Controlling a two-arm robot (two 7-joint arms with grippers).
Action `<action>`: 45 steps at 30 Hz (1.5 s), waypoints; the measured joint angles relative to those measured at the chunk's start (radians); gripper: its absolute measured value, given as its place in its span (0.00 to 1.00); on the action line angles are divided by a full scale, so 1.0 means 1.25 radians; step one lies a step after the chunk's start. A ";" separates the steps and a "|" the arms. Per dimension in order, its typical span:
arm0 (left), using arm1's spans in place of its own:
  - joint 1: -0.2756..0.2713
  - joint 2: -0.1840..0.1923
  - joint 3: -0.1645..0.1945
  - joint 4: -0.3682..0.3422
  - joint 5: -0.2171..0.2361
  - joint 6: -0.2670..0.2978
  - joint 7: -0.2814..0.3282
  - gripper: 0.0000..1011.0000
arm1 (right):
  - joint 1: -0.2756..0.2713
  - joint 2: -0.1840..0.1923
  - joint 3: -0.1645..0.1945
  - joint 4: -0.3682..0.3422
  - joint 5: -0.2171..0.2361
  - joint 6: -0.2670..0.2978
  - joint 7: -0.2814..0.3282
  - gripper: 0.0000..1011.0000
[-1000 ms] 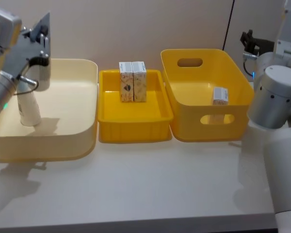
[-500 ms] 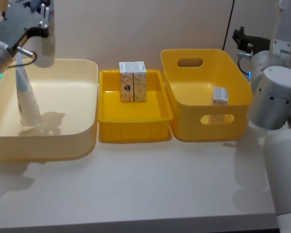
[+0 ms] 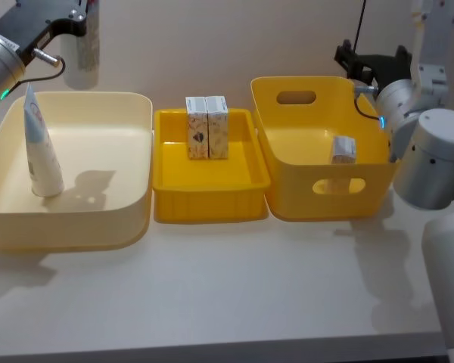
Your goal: Bimanual collaborative sorting of washing and personal care products
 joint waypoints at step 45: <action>-0.051 -0.044 0.002 0.074 0.029 -0.013 -0.043 0.09 | -0.004 0.018 -0.113 -0.024 0.092 0.036 0.303 0.99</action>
